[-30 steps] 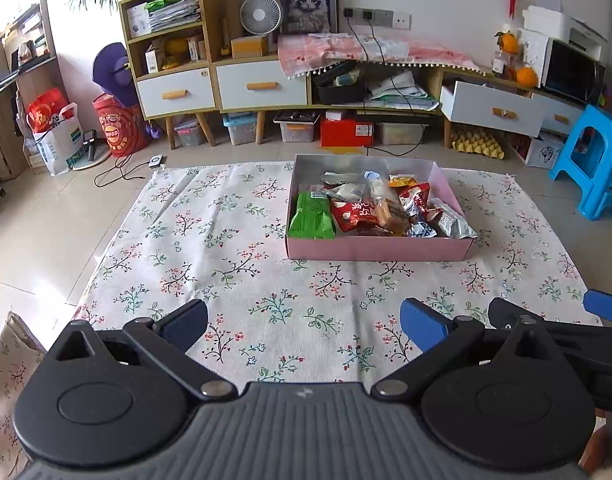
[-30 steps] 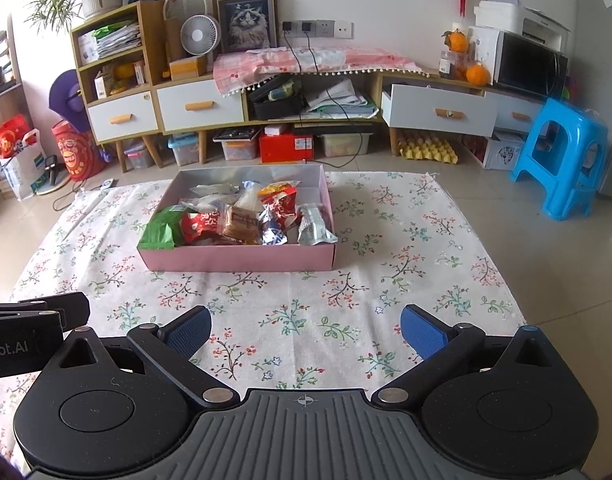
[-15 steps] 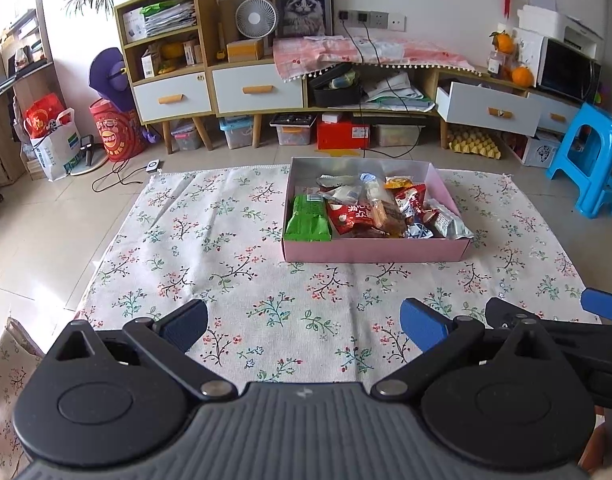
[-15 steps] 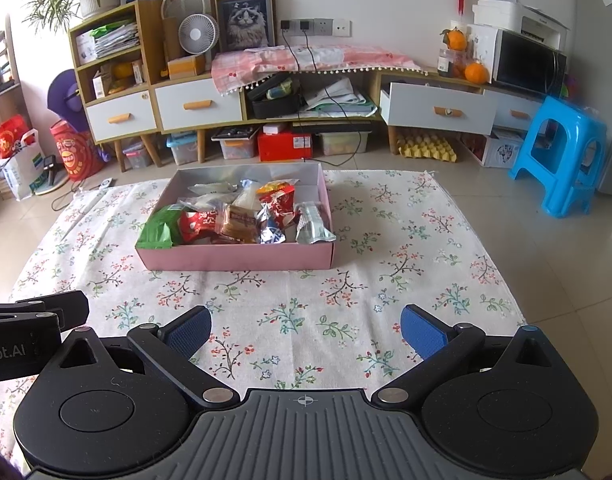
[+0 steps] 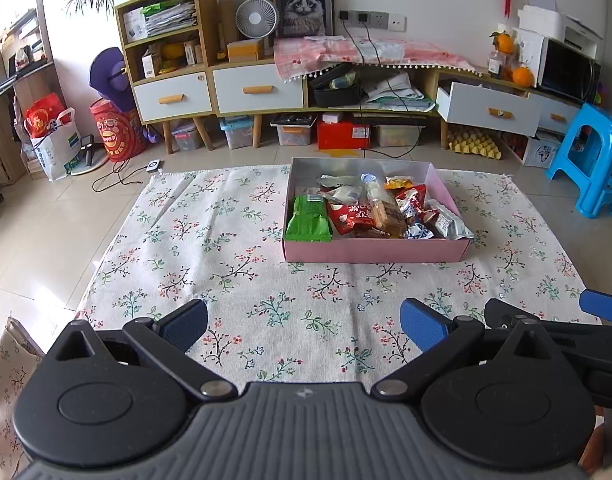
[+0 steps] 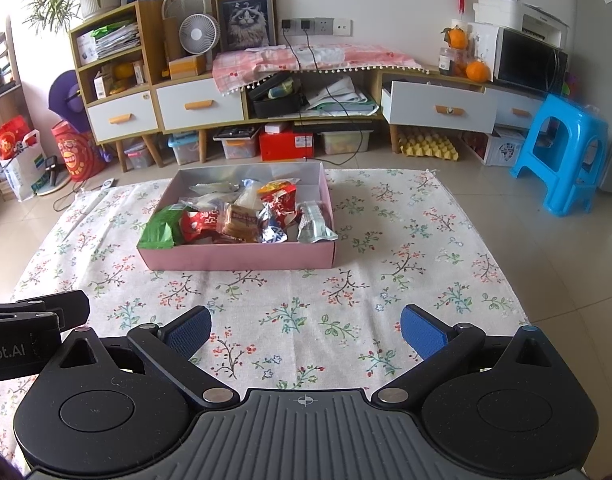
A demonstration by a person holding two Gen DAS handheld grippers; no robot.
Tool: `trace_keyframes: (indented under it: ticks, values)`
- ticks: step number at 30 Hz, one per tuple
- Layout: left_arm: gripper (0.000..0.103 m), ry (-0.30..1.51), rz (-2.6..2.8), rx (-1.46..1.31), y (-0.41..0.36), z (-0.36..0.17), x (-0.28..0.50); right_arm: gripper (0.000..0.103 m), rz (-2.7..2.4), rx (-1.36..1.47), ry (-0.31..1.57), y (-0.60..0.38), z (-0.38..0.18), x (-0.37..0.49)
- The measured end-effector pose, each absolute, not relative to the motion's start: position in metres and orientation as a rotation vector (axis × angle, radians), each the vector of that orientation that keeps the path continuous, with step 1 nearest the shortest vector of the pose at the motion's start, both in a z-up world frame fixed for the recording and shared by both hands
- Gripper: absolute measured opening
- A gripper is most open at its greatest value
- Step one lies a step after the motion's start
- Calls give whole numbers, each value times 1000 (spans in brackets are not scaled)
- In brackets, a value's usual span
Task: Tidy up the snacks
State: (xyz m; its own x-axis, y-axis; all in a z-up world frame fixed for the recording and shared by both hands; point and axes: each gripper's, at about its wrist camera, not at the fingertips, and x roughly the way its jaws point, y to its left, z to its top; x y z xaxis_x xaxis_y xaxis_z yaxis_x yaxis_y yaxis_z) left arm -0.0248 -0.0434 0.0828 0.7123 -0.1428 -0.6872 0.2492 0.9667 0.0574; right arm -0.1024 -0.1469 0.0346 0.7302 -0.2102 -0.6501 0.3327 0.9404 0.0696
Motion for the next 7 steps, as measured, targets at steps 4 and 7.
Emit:
trace_keyframes:
  ticks: [4,7]
  values:
    - [103,747,-218,149,-43,83,-25,102,-297,190,692,-146,34,-102]
    - [103,749,-215,147,-43,83,-24,102,-295,189,691,-146,34,-102]
